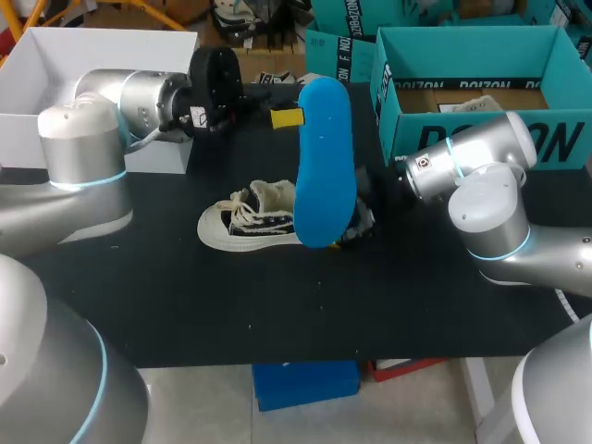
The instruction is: Take the shoe out of the shoebox, open the shoe tongue, remove and reinsert the insole, then place the shoe into the shoebox
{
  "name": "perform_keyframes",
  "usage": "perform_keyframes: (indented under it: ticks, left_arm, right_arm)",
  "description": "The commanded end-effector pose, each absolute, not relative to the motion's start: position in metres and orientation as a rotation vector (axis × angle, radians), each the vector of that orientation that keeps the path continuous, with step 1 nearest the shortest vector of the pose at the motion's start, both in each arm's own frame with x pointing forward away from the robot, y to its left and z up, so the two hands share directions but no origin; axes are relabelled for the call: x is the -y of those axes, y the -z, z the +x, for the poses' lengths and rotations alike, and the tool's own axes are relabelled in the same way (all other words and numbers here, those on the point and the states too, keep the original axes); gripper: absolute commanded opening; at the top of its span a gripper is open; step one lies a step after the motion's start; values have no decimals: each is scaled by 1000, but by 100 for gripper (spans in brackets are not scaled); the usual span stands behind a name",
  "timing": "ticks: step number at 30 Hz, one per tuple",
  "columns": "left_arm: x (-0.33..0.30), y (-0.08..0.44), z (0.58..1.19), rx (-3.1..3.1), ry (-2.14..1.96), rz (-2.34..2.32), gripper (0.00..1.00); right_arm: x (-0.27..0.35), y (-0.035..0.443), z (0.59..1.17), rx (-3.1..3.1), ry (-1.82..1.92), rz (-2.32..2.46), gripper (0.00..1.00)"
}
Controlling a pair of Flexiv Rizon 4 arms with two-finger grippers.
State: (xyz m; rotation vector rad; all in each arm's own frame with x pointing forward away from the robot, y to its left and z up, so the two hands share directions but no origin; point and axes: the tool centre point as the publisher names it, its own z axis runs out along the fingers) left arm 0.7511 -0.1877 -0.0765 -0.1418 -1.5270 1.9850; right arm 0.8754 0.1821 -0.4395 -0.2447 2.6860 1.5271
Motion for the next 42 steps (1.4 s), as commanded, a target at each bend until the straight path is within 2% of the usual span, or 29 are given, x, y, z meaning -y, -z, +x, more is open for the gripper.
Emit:
perform_keyframes:
  ticks: [1, 34, 35, 36, 42]
  left_arm:
    - [189, 75, 742, 1547, -2057, -29, 0]
    - [179, 62, 730, 1513, -2107, -12, 0]
    - [179, 62, 730, 1513, -2107, -12, 0]
    - [179, 62, 730, 1513, -2107, -12, 0]
    - [179, 62, 730, 1513, -2107, -12, 0]
  right_arm:
    - [-183, 444, 876, -2688, -1524, -243, 0]
    - [-183, 444, 876, -2688, -1524, -243, 0]
    - [-182, 441, 876, -2703, -1503, -250, 42]
    - [-180, 437, 877, -2718, -1477, -257, 100]
    - [-168, 400, 878, -2798, -1306, -334, 100]
